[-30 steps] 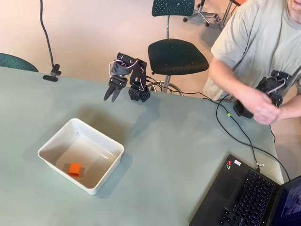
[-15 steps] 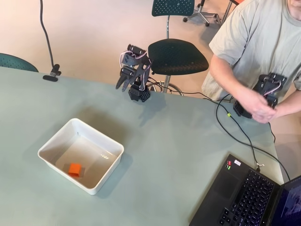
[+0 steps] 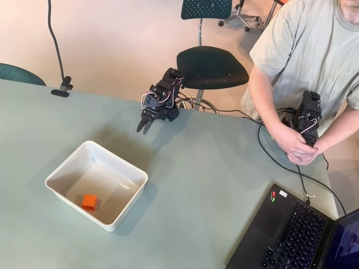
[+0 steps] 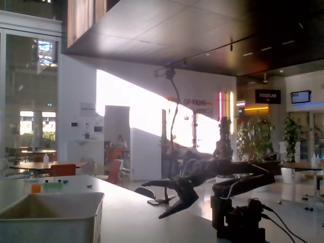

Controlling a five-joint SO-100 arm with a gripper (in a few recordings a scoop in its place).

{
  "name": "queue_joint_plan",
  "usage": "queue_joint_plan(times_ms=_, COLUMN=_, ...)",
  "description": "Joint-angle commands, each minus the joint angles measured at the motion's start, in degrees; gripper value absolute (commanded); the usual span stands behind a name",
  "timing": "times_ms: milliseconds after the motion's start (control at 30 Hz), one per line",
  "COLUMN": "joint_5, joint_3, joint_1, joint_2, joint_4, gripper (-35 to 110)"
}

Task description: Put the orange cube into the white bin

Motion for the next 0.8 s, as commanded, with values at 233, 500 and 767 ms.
queue_joint_plan(times_ms=233, joint_5=0.7, joint_3=4.7, joint_1=-5.9, joint_2=5.5, joint_4=3.2, gripper=65)
queue_joint_plan(times_ms=500, joint_5=0.6, joint_3=-1.2, joint_1=-5.8, joint_2=6.2, joint_4=13.2, gripper=45)
queue_joint_plan(times_ms=767, joint_5=0.6, joint_3=-2.8, joint_1=-5.9, joint_2=6.2, joint_4=16.2, gripper=19)
